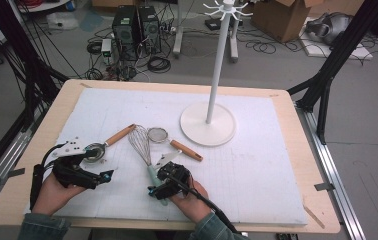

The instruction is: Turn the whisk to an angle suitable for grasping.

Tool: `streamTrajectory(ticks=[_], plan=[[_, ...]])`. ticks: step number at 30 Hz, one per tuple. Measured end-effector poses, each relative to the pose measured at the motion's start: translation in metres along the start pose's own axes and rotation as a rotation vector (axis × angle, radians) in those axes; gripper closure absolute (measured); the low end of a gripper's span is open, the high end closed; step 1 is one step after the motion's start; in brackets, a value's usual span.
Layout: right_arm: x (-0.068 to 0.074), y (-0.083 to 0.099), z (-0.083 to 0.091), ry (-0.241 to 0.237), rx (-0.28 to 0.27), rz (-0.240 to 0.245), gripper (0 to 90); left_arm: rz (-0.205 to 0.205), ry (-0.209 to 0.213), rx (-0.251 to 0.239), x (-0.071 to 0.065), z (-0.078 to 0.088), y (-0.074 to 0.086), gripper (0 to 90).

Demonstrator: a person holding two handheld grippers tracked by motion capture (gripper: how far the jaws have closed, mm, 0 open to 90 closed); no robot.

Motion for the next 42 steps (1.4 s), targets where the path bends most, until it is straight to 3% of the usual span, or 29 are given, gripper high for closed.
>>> streamTrajectory(ticks=[7,12,42], plan=[[0.001,0.0,0.0,0.034,0.01,0.017,39.4,0.002,-0.002,-0.004,0.001,0.001,0.0,1.8],[0.001,0.002,0.002,0.045,0.023,0.001,41.5,0.001,-0.006,-0.005,0.002,0.002,-0.001,1.8],[-0.022,0.022,0.027,0.138,0.066,-0.005,56.4,-0.008,-0.003,-0.001,0.002,0.002,0.0,1.8]])
Point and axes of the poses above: each handheld gripper's, and its own axes: z roughly backward along the jaws, y roughly out of its underside, x roughly to its left, the point moved 10 cm from there along -z, roughly forward along the jaws
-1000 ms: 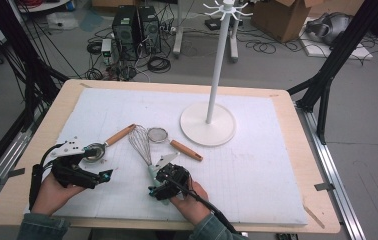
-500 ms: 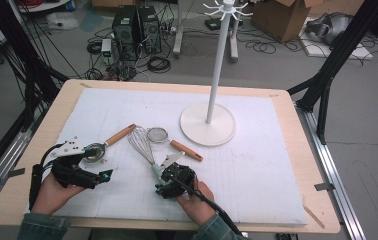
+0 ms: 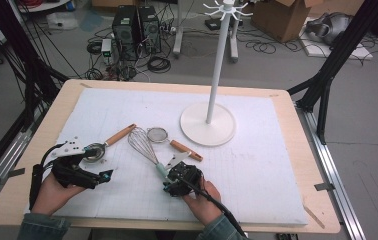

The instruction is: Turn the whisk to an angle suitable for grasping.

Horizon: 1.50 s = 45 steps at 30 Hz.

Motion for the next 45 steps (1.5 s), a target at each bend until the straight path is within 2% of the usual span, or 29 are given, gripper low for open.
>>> streamTrajectory(ticks=[7,15,20,23,30,33,38,45], plan=[[-0.01,0.009,0.007,0.006,0.009,-0.013,60.2,0.002,0.001,0.002,-0.001,-0.002,0.0,1.8],[-0.016,0.016,0.011,-0.009,0.023,0.0,65.5,0.003,0.003,0.005,-0.002,-0.002,0.001,1.8],[-0.016,0.016,0.011,-0.011,0.021,0.02,65.6,0.001,0.001,0.001,-0.002,-0.002,0.0,1.8],[-0.016,0.017,0.011,-0.037,0.017,0.031,65.8,-0.005,0.002,0.005,-0.002,-0.002,0.0,1.8],[-0.019,0.016,0.016,-0.064,0.002,0.053,66.0,-0.004,0.003,-0.003,-0.003,-0.002,-0.001,1.8],[-0.022,0.015,0.02,-0.075,-0.015,0.058,66.0,-0.017,0.009,-0.001,-0.004,-0.002,-0.003,1.8],[-0.022,0.015,0.024,-0.082,-0.012,0.067,66.0,-0.037,0.026,-0.007,-0.011,-0.002,-0.008,1.8],[-0.024,0.015,0.028,-0.104,-0.01,0.095,66.0,-0.086,0.054,0.007,-0.021,-0.009,-0.012,2.9]])
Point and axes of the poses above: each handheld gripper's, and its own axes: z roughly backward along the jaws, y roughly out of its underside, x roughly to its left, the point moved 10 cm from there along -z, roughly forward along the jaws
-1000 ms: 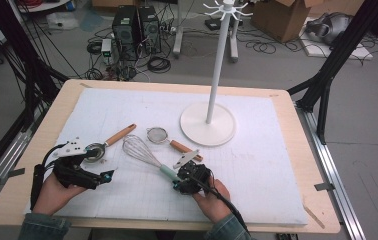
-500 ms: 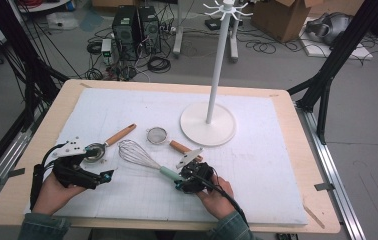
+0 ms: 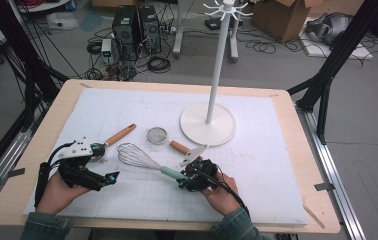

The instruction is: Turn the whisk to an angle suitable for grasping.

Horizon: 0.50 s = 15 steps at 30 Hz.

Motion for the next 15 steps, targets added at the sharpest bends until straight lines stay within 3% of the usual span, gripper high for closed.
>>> streamTrajectory(ticks=[15], plan=[[-0.004,-0.005,0.012,-0.058,0.002,0.023,65.9,-0.084,0.099,0.015,-0.02,-0.018,-0.017,12.2]])
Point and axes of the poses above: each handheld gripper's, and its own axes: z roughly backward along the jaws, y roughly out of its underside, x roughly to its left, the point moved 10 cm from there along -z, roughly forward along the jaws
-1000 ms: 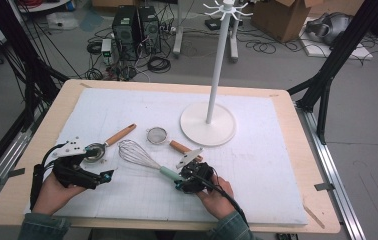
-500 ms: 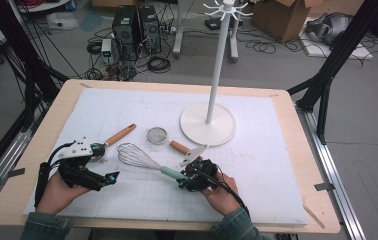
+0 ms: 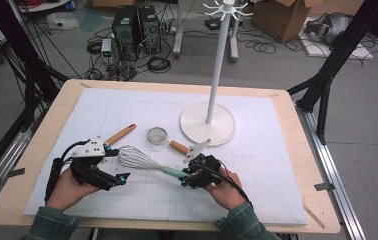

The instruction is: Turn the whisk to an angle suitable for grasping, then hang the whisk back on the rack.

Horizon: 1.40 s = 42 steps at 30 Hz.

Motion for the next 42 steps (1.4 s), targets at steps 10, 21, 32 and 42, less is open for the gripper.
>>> streamTrajectory(ticks=[10,21,32,42], plan=[[0.0,-0.007,0.011,-0.02,0.018,0.024,66.0,-0.066,0.088,0.016,-0.014,-0.022,-0.018,23.7],[0.003,-0.022,0.022,-0.031,0.024,0.054,66.0,-0.142,0.183,0.066,-0.031,-0.044,-0.032,35.5],[0.005,-0.036,0.029,-0.039,0.032,0.078,65.9,-0.173,0.222,0.105,-0.036,-0.064,-0.04,41.6],[0.008,-0.042,0.033,-0.048,0.045,0.09,65.9,-0.189,0.262,0.159,-0.04,-0.078,-0.039,42.9]])
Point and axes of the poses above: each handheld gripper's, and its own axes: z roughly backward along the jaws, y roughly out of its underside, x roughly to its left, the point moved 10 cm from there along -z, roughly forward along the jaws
